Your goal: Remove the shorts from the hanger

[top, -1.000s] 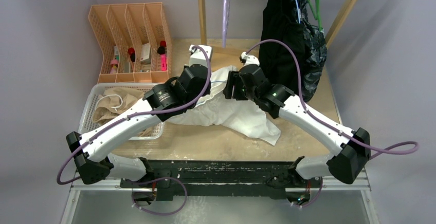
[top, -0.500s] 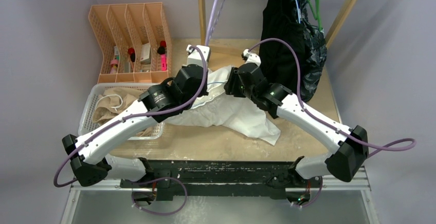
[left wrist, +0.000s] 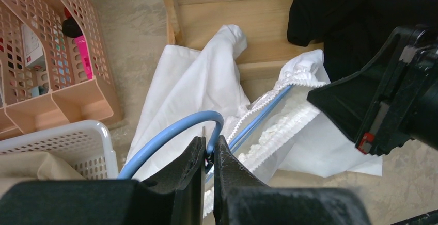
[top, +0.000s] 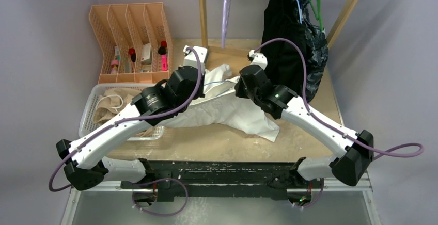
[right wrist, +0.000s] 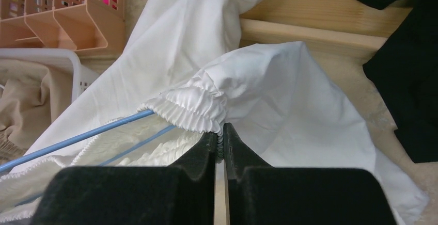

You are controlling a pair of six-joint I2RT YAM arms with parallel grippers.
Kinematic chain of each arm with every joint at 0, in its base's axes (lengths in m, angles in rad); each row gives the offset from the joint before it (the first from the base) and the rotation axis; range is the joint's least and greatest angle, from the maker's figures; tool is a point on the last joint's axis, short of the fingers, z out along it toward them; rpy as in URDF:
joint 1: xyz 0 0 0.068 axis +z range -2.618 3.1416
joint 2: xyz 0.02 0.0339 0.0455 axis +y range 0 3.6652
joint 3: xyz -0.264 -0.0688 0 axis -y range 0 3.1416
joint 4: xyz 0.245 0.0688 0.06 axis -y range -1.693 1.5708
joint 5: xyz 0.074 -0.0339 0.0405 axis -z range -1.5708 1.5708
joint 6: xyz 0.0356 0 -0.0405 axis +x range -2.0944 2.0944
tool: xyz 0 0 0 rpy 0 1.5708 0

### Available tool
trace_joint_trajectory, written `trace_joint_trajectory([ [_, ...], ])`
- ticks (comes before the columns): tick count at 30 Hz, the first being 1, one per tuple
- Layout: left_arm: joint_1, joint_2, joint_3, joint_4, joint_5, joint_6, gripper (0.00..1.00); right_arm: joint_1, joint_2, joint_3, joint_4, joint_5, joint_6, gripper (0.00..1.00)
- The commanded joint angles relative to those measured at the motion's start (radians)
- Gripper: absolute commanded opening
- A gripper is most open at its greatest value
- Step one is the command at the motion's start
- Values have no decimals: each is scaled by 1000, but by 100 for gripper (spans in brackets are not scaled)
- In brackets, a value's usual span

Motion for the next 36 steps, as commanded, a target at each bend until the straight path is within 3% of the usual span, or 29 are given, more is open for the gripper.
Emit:
trace_joint_trajectory([
  [1,1,-61,32,-106,-4,105,0,-15,-55,69,-100,159,-34,5],
  [9,0,-108,14,-111,104,142,0,-136,-77,78,-82,126,-104,5],
  [20,1,-142,1,-46,88,130,0,-168,-19,-31,-43,-57,-162,6],
  [29,0,-126,23,-53,41,119,0,-189,-26,-74,-56,-14,-150,8],
  [36,0,-141,13,-29,45,111,0,-224,-53,-128,-13,-136,-188,8],
])
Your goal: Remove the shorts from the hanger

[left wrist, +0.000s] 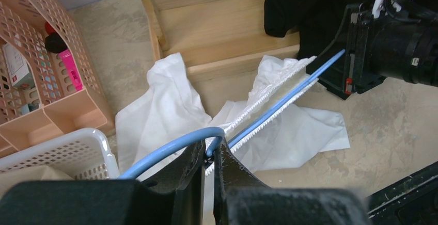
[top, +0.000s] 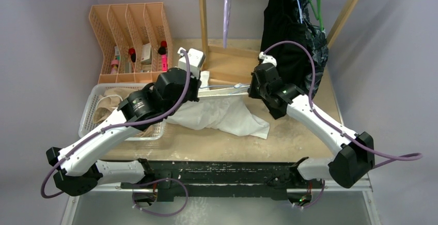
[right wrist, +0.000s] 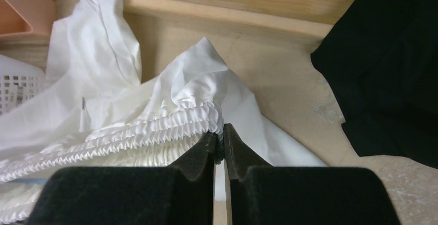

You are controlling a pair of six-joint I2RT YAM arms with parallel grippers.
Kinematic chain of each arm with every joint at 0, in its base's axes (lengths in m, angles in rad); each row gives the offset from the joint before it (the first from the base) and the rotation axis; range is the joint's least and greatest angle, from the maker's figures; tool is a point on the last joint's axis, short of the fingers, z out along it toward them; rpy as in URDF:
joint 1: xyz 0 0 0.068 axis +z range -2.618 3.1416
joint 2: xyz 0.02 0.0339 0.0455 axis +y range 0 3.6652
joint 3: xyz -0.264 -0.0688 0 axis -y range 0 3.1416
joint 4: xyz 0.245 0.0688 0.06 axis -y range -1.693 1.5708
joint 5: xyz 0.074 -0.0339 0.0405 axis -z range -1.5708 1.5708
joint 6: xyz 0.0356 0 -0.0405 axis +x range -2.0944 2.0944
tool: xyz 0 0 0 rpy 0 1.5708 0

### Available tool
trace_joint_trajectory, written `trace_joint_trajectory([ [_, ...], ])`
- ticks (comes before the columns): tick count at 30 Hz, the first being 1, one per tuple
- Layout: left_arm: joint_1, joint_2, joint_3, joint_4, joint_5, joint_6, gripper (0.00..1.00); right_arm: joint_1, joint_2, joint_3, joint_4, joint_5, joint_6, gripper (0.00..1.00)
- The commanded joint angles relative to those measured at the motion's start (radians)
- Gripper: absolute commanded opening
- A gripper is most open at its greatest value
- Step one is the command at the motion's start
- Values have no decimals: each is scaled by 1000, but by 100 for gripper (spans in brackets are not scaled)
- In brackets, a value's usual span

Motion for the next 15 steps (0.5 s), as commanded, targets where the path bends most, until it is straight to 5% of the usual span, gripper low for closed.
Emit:
trace_joint_trajectory([
  [1,1,-51,14,23,-73,24,0,-36,-44,-47,19,-29,-65,9],
  [6,1,-26,-6,50,-60,13,0,-37,-129,-114,54,-152,-95,16],
  [15,0,21,-25,65,-136,17,0,-37,-403,-226,46,-291,-246,47],
])
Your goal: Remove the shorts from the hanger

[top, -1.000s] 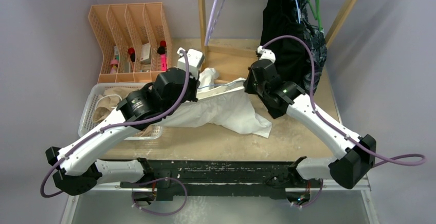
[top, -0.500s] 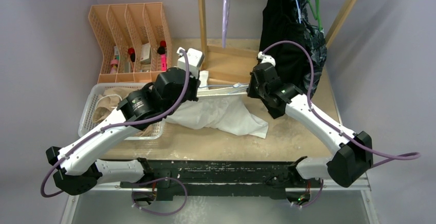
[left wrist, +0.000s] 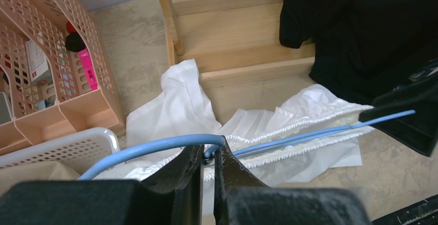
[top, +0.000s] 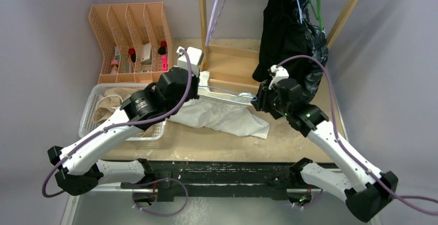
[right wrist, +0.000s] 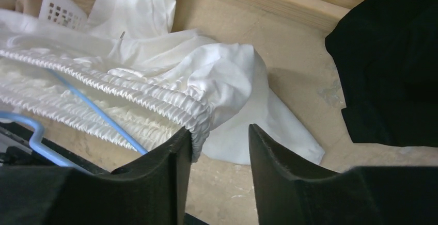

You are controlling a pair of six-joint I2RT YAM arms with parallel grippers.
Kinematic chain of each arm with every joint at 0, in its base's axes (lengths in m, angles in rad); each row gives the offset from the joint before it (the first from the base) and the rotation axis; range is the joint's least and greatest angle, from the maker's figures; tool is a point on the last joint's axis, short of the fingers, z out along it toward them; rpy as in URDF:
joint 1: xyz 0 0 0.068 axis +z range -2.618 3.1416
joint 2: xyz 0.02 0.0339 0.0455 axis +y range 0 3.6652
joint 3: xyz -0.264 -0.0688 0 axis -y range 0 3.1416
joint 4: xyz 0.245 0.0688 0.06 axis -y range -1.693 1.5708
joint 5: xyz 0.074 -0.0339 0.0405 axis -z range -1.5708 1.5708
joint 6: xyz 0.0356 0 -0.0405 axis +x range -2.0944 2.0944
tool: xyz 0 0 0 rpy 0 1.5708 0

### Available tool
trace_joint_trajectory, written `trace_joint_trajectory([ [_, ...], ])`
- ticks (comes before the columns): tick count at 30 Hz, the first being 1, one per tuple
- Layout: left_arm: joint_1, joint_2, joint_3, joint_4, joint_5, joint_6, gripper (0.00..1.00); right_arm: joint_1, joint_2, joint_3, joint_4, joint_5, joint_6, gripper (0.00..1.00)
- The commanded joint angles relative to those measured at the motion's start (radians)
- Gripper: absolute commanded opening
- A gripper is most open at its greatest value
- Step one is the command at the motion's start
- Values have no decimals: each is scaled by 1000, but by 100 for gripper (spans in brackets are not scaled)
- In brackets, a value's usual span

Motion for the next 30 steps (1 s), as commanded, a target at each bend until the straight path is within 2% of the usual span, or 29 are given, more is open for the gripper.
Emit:
trace_joint_trajectory([
  [1,0,14,-14,26,-75,27,0,1,-102,-6,1,-58,-134,51],
  [5,0,10,-19,32,-79,35,0,1,-176,2,33,-30,-165,62],
  [12,0,-9,-20,33,-93,40,0,1,-207,2,72,-98,-288,66],
  [17,0,-17,-19,34,-104,41,0,1,-226,16,61,80,-233,65],
  [18,0,-16,-18,35,-97,44,0,2,-243,-2,97,48,-245,64],
  [22,0,-8,-16,37,-19,58,0,1,-268,-45,210,-237,-412,65],
  [25,1,-8,-14,43,113,75,0,2,-227,-52,209,-354,-523,65],
  [30,1,16,18,12,288,98,0,2,-180,-49,151,-509,-847,67],
])
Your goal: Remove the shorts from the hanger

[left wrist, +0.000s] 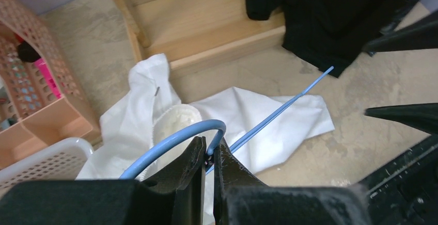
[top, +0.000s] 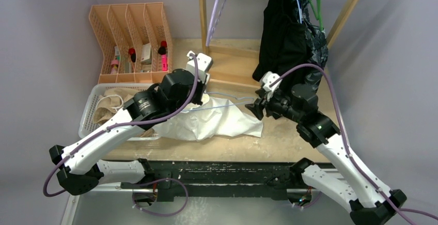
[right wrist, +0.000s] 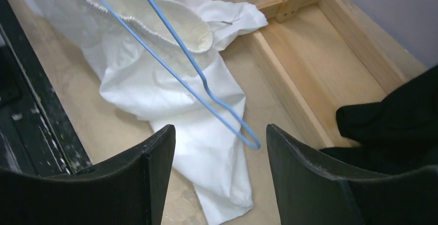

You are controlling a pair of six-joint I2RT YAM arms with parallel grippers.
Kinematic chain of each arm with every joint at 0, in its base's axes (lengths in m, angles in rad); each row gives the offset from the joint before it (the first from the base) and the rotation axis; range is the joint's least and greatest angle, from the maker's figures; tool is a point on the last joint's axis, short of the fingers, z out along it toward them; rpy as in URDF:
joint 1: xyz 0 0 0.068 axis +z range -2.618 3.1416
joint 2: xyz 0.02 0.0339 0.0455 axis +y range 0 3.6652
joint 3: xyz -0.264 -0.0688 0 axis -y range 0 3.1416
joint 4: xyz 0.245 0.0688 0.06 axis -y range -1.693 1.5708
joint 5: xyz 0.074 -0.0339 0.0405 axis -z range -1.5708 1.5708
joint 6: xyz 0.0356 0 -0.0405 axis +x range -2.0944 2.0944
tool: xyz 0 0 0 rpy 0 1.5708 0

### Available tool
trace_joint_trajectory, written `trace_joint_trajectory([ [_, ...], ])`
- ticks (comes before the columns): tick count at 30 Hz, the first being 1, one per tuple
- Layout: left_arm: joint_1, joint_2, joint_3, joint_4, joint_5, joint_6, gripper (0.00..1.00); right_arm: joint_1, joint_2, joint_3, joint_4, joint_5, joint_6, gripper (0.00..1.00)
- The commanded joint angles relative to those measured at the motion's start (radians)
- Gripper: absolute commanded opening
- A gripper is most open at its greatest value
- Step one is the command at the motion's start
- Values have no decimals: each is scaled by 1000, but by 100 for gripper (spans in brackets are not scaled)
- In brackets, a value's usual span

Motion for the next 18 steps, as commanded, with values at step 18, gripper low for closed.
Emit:
trace_joint_trajectory([
  [18,0,-17,67,-9,211,48,0,16,293,66,-213,-414,-539,62],
])
